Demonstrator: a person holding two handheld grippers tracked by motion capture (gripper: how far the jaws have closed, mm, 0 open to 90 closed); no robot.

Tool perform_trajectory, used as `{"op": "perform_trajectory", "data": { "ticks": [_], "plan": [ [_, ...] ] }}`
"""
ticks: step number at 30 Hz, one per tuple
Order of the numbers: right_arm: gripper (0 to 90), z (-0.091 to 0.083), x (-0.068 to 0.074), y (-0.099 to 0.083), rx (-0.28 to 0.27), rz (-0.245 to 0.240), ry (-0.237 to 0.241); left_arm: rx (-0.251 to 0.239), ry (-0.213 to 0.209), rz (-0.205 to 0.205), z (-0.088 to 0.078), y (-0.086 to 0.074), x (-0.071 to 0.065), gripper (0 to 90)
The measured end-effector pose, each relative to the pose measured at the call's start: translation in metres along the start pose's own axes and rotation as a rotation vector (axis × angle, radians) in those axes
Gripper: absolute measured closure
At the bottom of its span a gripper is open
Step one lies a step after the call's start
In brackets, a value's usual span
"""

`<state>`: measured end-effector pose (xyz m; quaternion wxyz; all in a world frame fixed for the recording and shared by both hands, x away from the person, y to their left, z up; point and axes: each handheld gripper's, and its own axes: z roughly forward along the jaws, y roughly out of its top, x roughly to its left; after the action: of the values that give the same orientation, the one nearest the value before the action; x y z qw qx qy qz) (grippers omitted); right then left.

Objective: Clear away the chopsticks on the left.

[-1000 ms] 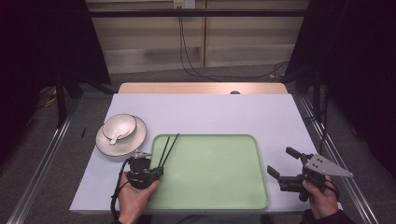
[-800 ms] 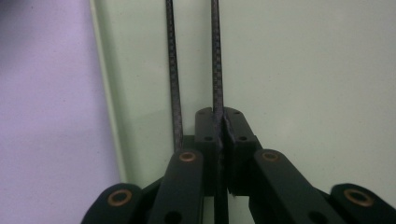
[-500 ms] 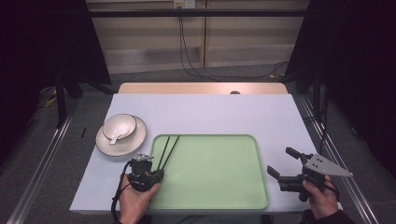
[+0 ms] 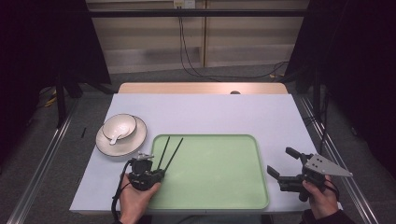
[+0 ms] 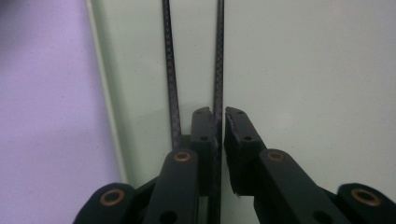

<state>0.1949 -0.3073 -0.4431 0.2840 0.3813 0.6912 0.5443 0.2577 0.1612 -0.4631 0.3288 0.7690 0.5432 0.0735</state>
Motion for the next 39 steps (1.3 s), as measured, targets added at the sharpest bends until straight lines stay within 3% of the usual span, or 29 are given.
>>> {"op": "perform_trajectory", "data": {
  "ticks": [3,6,11,14,18,20,22,26,30,39],
  "plan": [
    [3.0,0.0,0.0,0.0,-0.002,0.0,0.0,-0.003,-0.029,0.003,0.0,0.0,0.003,81.3],
    [3.0,0.0,0.0,0.0,-0.002,-0.001,0.003,-0.048,-0.066,0.025,-0.003,0.002,0.007,69.4],
    [3.0,0.0,0.0,0.0,-0.004,0.0,0.006,-0.141,-0.135,0.085,-0.013,0.005,0.009,58.5],
    [3.0,-0.001,0.0,0.001,-0.007,-0.001,0.005,-0.236,-0.176,0.145,-0.022,0.007,0.007,44.4],
    [3.0,-0.001,0.0,0.0,-0.008,0.001,0.002,-0.329,-0.164,0.244,-0.039,0.005,0.007,24.4],
    [3.0,0.0,0.0,0.0,-0.009,0.0,0.005,-0.352,-0.158,0.258,-0.046,0.004,0.009,14.3],
    [3.0,-0.001,0.0,0.001,-0.008,0.002,0.003,-0.378,-0.184,0.276,-0.052,0.0,0.016,8.6],
    [3.0,-0.001,0.0,0.001,-0.008,0.0,0.002,-0.437,-0.122,0.356,-0.063,-0.011,0.03,2.7],
    [3.0,0.0,0.0,0.001,-0.008,0.0,0.002,-0.448,-0.132,0.29,-0.073,-0.021,0.045,2.8],
    [3.0,0.0,0.0,0.001,-0.007,0.018,-0.006,-0.52,-0.093,0.262,-0.095,-0.043,0.065,2.2]
  ]
}}
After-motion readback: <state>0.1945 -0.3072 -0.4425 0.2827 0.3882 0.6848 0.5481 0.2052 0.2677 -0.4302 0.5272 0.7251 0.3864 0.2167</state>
